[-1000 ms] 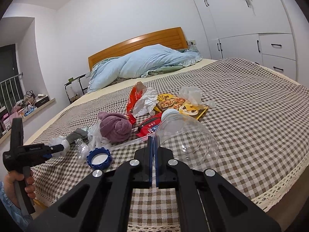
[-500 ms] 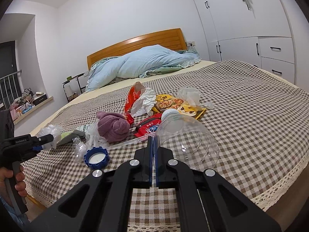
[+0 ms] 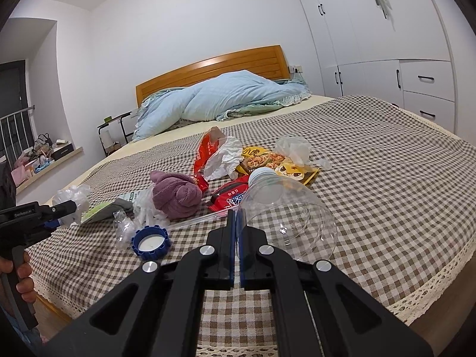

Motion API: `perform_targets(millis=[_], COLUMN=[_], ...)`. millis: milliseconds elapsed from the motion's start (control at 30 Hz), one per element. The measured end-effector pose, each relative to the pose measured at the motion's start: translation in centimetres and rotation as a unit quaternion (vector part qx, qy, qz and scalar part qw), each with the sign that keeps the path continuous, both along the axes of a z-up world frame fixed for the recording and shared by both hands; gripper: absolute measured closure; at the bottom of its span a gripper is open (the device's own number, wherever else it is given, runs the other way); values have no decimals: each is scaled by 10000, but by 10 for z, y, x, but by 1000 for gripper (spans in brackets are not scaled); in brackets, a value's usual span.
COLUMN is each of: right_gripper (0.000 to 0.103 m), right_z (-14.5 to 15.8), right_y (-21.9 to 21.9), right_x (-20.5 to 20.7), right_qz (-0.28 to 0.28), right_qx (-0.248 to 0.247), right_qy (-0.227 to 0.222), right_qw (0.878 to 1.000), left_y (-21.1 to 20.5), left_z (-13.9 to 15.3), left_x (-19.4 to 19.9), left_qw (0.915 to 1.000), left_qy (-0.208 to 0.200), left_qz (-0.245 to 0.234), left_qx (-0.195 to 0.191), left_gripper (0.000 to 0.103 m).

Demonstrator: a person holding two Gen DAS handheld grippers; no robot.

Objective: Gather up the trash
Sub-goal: 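Lift the plastic bag with the left tool while the right tool lifts the bottle, then carry both held items down beside the bed toward the trash bag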

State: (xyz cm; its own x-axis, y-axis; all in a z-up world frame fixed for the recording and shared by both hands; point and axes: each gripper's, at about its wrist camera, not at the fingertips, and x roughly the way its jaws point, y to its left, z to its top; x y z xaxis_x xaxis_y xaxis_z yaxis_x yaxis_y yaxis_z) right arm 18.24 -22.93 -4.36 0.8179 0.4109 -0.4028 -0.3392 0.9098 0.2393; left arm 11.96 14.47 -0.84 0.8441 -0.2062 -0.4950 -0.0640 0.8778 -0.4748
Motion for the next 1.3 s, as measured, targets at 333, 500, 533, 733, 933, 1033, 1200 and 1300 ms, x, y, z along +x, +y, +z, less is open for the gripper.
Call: perform_targets(millis=[333, 500, 533, 733, 933, 1033, 1200, 1300], right_gripper=[101, 101, 101, 101, 101, 101, 101, 101], right_z=[2, 8, 9, 16, 28, 33, 37, 39], right_y=[2, 2, 2, -3, -4, -6, -13, -19], right_x=[-4, -11, -12, -22, -42, -50, -67, -79], right_qz=[23, 46, 30, 6, -12, -15, 5, 15], right_qx=[-101, -169, -189, -218, -395, -433, -472, -501], right_qy=[-85, -213, -217, -256, -448, -480, -484, -478], right_qw=[9999, 9996, 9996, 9994, 9982, 9979, 9977, 9976], left_y=[-7, -16, -18, -28, -43, -50, -64, -73], left_z=[1, 4, 5, 6, 11, 15, 22, 24], left_x=[-3, -7, -8, -18, -30, -38, -53, -64], left_qw=[9999, 9997, 9997, 9995, 9991, 9988, 9981, 9977], left_qy=[-4, -50, -57, -71, -108, -138, -164, -149], left_qz=[-123, -211, -222, -303, -415, -475, -588, -652], left_qx=[19, 69, 87, 72, 41, 31, 85, 142], left_gripper=[78, 78, 78, 78, 78, 78, 78, 78])
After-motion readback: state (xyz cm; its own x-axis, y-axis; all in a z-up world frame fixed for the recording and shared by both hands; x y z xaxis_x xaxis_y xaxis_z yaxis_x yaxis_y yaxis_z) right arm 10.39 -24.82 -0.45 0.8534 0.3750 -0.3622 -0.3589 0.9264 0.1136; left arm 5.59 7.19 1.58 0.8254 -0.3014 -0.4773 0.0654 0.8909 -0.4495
